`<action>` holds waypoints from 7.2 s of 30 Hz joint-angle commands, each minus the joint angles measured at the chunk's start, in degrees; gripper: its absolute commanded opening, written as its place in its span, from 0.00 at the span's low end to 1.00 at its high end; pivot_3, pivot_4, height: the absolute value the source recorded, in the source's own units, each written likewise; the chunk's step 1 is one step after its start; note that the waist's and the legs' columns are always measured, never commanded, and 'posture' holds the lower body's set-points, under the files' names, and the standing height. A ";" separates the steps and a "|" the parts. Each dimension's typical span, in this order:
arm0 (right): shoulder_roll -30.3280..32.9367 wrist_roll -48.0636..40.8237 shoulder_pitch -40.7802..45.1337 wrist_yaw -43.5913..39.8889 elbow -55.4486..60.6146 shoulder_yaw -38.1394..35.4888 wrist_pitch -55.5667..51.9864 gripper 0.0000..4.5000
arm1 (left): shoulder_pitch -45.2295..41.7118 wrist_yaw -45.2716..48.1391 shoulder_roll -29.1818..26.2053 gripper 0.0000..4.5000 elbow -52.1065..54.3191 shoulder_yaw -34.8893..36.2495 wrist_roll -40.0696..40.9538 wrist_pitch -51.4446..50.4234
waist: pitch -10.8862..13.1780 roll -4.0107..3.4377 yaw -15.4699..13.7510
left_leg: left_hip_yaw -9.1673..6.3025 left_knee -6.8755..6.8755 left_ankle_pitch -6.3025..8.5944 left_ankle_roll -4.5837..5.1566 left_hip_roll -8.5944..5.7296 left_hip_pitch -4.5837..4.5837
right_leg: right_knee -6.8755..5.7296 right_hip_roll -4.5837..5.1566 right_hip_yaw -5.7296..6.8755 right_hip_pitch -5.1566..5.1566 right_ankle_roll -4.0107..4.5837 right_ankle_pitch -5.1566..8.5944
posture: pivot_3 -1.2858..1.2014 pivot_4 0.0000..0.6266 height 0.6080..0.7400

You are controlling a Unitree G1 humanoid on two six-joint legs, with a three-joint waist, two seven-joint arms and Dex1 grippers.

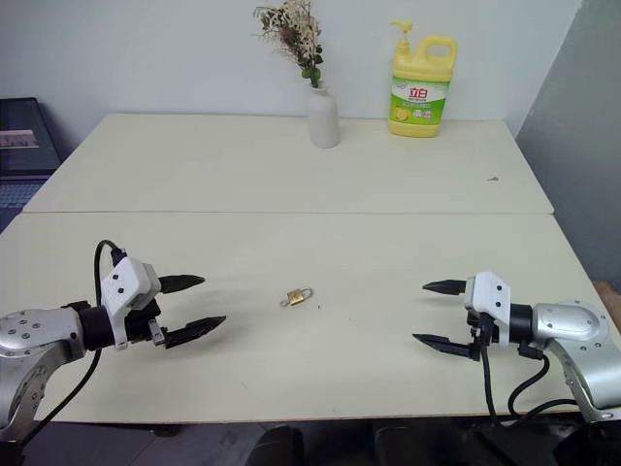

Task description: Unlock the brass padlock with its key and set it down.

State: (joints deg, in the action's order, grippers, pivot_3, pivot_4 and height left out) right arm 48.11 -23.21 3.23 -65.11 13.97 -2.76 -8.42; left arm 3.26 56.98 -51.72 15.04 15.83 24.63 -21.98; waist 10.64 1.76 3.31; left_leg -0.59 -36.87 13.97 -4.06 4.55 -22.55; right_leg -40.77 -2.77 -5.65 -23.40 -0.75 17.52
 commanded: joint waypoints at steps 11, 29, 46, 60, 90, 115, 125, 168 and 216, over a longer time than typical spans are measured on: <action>-0.79 0.82 1.91 1.50 2.48 1.28 -1.32 0.99 | -0.64 0.37 -0.70 1.00 0.30 0.68 -1.28 1.32 | 0.00 0.00 0.00 | -0.01 -0.01 0.00 0.00 0.00 0.00 | 0.00 0.00 0.00 0.00 0.00 0.00 | 0.52 0.24 1.00; -4.54 0.51 15.36 2.81 6.15 10.60 -13.90 0.99 | 1.02 9.70 -5.90 1.00 -2.07 3.19 0.79 2.69 | 0.01 -0.02 0.47 | 0.02 0.01 0.00 0.00 0.02 0.00 | -0.03 -0.02 -0.01 -0.06 0.00 0.00 | 0.52 0.24 1.00; -25.86 16.12 43.20 2.35 -15.04 34.95 -17.77 0.99 | 3.02 12.10 -8.55 1.00 3.88 4.43 1.26 0.52 | 0.02 -0.04 0.36 | -0.03 -0.02 0.00 0.00 0.05 -0.37 | -0.15 -0.04 0.09 -0.48 0.09 0.02 | 0.52 0.24 1.00; -37.30 25.60 53.16 -0.09 -44.58 37.10 -3.64 0.99 | 3.90 11.11 -7.73 1.00 3.93 3.99 0.25 1.99 | 0.02 -0.04 0.19 | 0.10 -0.02 0.00 0.00 0.06 -0.42 | -0.22 -0.03 0.03 -0.62 0.37 -0.14 | 0.52 0.24 1.00; -28.68 28.02 39.86 2.39 -21.31 27.09 -8.59 0.21 | -3.37 7.84 -3.89 1.00 3.43 -0.08 4.39 -3.34 | 0.00 -0.02 -0.71 | -0.03 -0.07 0.00 0.00 0.01 -0.53 | -0.26 0.01 0.11 -0.61 0.36 -0.15 | 0.52 0.24 1.00; -12.53 45.79 23.45 26.29 13.37 21.99 -2.49 0.21 | -28.54 9.15 3.27 1.00 -4.65 -13.48 9.70 -14.19 | -0.01 0.01 -0.03 | -0.16 -0.07 -0.01 0.00 -0.02 -0.49 | -0.26 -0.13 0.07 -0.58 0.09 0.01 | 0.52 0.24 1.00; -11.85 51.09 23.69 35.31 9.02 20.21 17.29 0.21 | -35.93 4.57 9.49 1.00 -4.22 -13.30 14.36 -21.37 | -0.02 0.02 -0.04 | -0.16 -0.10 -0.01 0.00 -0.03 -0.48 | -0.27 -0.12 0.07 -0.53 0.12 -0.01 | 0.52 0.24 1.00; -15.29 50.12 27.89 33.89 3.34 19.88 25.55 0.21 | -47.24 11.59 15.96 0.00 -16.98 -17.55 11.51 -20.79 | -0.02 0.02 -0.15 | -0.24 -0.14 -0.02 -0.01 -0.04 -0.38 | -0.26 -0.11 0.13 -0.32 0.37 -0.16 | 0.52 0.24 1.00; -17.02 43.26 25.79 29.29 3.44 18.80 24.30 0.21 | -40.42 15.20 18.04 0.00 -16.94 -22.27 -6.38 18.41 | -0.02 0.02 -0.22 | -0.23 -0.14 -0.02 -0.01 -0.05 -0.36 | -0.25 -0.10 0.13 -0.28 0.37 -0.16 | 0.52 0.24 1.00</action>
State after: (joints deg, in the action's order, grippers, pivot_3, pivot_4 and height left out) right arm 31.90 21.66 28.13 -36.40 15.27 17.08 14.76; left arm -37.45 72.00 -34.06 -2.85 -5.85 17.72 -2.55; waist 10.62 1.78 3.09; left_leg -0.82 -37.01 13.95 -4.06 4.50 -22.91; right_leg -41.02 -2.87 -5.52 -23.68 -0.37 17.36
